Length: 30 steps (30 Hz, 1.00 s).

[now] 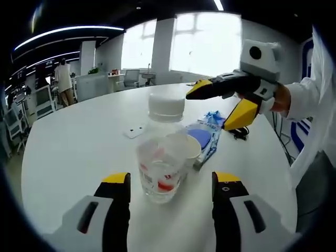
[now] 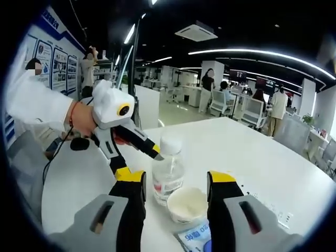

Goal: Arrange the tabletop items into an orderly group along one side of the table until the central work area is clear of visible clutter.

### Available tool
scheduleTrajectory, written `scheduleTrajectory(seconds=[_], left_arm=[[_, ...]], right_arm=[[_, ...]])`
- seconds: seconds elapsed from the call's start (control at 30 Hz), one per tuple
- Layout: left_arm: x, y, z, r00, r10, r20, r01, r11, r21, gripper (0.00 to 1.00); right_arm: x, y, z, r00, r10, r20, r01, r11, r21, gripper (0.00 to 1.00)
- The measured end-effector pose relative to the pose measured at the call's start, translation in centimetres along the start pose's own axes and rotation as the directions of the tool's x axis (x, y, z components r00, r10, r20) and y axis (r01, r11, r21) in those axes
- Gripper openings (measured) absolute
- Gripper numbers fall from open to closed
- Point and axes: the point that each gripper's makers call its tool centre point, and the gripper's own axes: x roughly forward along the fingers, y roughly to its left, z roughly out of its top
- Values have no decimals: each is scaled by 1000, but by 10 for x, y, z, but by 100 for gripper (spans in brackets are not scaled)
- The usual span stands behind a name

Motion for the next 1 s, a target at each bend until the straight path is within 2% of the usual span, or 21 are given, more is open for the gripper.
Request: scheduleTrajectory(seconds=[0.53,1.0], left_arm=[[-18,-35,8,1000,14,19,-14,1000,-4,65],[-38,-78,22,998,32,48,-33,999,4,66]], right_arm=[[-57,1,-29,997,-72,-31,74,996,46,47],[-131,-1,-47,984,-169,-50,172,982,73,48]])
